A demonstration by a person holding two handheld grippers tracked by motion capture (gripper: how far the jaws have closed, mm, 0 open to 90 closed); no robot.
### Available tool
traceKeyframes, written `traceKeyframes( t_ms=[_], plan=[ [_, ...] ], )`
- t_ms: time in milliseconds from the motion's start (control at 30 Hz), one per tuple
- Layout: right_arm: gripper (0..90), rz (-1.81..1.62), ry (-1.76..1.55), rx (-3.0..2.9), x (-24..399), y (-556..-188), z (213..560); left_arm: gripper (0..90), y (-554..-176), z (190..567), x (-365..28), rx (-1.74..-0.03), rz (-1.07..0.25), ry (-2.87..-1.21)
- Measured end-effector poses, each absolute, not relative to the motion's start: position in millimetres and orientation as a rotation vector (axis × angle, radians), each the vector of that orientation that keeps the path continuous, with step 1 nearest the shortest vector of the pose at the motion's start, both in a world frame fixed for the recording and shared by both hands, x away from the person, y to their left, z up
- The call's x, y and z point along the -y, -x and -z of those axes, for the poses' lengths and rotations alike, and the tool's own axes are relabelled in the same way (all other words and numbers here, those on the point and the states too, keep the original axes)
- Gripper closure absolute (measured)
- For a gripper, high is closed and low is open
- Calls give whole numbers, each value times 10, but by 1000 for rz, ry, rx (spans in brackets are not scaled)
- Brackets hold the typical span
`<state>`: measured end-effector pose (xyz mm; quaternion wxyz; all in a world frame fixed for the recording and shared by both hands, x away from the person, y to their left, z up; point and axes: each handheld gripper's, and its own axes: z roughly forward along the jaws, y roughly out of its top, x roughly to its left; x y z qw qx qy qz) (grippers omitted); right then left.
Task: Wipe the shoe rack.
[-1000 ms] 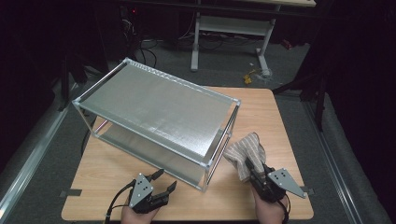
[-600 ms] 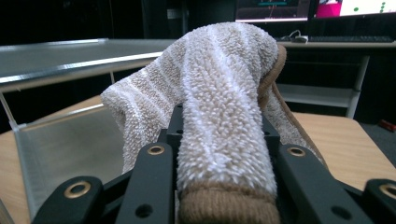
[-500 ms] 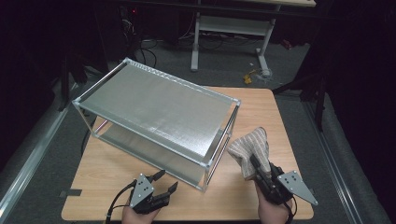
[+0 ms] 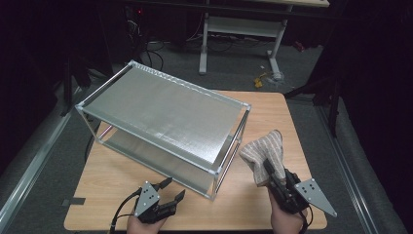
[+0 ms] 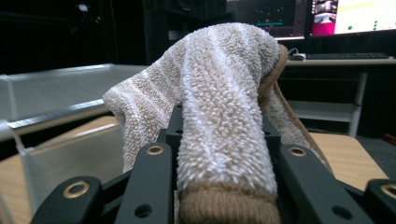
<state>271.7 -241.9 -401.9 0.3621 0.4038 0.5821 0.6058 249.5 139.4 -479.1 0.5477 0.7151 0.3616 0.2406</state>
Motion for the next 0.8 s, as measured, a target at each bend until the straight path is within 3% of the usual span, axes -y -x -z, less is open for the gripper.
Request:
traceKeyframes(
  t_ms=[400, 800],
  plan=[
    [680, -1702, -869, -1572, 1919, -2555, 3825, 383, -2492, 4783, -1404, -854, -572, -1694],
    [679, -1598, -938, -1583, 1849, -3142, 3897, 383, -2497, 4777, -1423, -860, -574, -1688]
  ],
)
